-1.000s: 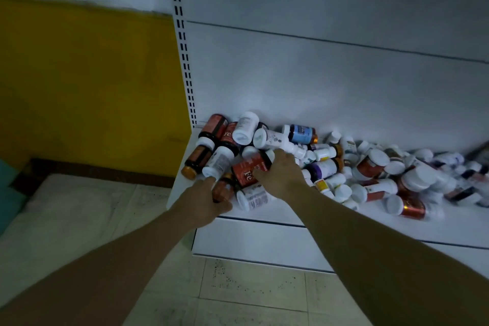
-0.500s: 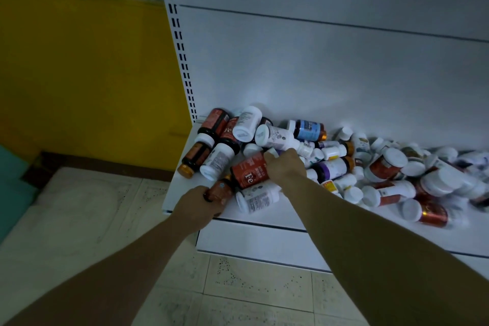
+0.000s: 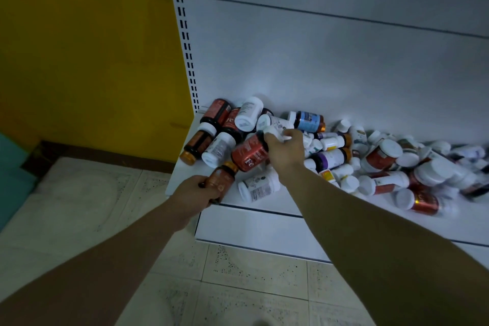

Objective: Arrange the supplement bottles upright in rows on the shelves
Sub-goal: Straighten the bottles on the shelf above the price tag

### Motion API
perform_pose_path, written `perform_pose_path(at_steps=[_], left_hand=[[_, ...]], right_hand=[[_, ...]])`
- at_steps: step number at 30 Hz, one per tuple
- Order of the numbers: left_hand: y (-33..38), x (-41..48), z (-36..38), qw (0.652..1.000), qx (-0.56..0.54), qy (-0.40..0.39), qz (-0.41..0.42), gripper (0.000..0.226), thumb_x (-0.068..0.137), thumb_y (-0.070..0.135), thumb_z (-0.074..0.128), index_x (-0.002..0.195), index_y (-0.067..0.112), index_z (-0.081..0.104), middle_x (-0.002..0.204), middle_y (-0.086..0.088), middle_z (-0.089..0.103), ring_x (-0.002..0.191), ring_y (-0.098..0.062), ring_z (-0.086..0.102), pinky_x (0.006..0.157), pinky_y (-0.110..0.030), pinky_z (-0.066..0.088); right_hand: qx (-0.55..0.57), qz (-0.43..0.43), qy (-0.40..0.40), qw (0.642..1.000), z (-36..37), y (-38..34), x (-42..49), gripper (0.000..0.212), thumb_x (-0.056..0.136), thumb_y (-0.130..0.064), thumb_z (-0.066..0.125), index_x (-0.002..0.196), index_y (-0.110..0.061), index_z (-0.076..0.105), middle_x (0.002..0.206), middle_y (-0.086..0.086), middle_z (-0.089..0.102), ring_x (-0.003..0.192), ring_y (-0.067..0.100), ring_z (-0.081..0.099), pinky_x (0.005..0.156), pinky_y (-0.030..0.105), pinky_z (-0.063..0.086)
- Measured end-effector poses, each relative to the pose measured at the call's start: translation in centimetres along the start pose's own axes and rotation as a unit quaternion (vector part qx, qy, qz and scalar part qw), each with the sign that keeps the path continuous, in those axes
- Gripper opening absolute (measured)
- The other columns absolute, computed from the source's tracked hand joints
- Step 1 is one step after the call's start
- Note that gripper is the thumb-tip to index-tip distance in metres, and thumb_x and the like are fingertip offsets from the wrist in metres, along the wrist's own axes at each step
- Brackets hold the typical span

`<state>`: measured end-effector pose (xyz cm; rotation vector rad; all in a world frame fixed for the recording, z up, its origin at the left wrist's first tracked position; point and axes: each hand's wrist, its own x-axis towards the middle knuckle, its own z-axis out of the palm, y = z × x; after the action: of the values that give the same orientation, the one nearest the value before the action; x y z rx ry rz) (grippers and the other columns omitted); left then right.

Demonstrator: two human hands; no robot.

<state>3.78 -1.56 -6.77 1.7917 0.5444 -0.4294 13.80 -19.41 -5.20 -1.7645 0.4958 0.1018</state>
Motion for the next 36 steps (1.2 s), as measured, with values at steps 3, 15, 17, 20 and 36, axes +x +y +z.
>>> perform_pose_path(at_steps=[3,15,17,20,36], left_hand=[[0.9,-1.4,-0.6,0.996,-0.088,-0.015,0.013,0.022,0.085,0.006,0.063,0.106,0.01,0.06,0.102,-0.013,0.065,0.095,-0.026,0.064,0.089,-0.038,0.051],[10.4,-11.0,-2.3,0.963,-0.164,-0.158,0.144,0.083,0.059,-0.004,0.071,0.123,0.042,0.046,0.126,-0.012,0.051,0.107,-0.031,0.058,0.09,-0.049,0.051],[12.3,-13.2,-1.6,0.959,-0.128,-0.18,0.175,0.083,0.052,0.0,0.07,0.106,0.058,0.044,0.118,-0.009,0.054,0.105,-0.033,0.06,0.092,-0.051,0.05],[14.3,-15.4,-0.1,0.946,-0.113,-0.213,0.218,0.076,0.063,-0.012,0.068,0.106,0.046,0.044,0.106,-0.009,0.057,0.087,-0.023,0.068,0.082,-0.044,0.056],[28.2,-32.5,24.9,0.861,-0.167,-0.373,0.304,0.051,0.088,-0.009,0.043,0.13,0.02,0.041,0.108,-0.01,0.058,0.091,-0.028,0.061,0.069,-0.033,0.056]], right_hand=[[0.03,-0.026,0.011,0.999,-1.2,-2.0,-1.8,0.064,0.081,-0.039,0.065,0.137,-0.022,0.04,0.119,0.001,0.056,0.102,0.019,0.057,0.078,0.029,0.046],[0.178,-0.061,0.01,0.982,-10.3,-8.9,-14.0,0.022,0.086,-0.033,0.059,0.106,-0.024,0.059,0.104,0.005,0.063,0.089,0.02,0.062,0.067,0.032,0.05],[0.209,-0.051,0.026,0.976,-11.8,-9.5,-15.8,0.031,0.088,-0.031,0.057,0.118,-0.023,0.053,0.105,0.006,0.059,0.084,0.018,0.059,0.061,0.029,0.046],[0.216,-0.054,0.029,0.975,-14.9,-10.3,-18.0,0.032,0.087,-0.039,0.059,0.115,-0.023,0.054,0.1,0.006,0.062,0.083,0.021,0.064,0.067,0.034,0.054],[0.244,-0.189,0.026,0.951,-47.6,-13.4,-26.5,0.051,0.068,-0.023,0.07,0.114,-0.025,0.049,0.099,0.01,0.064,0.074,0.02,0.07,0.061,0.036,0.055]])
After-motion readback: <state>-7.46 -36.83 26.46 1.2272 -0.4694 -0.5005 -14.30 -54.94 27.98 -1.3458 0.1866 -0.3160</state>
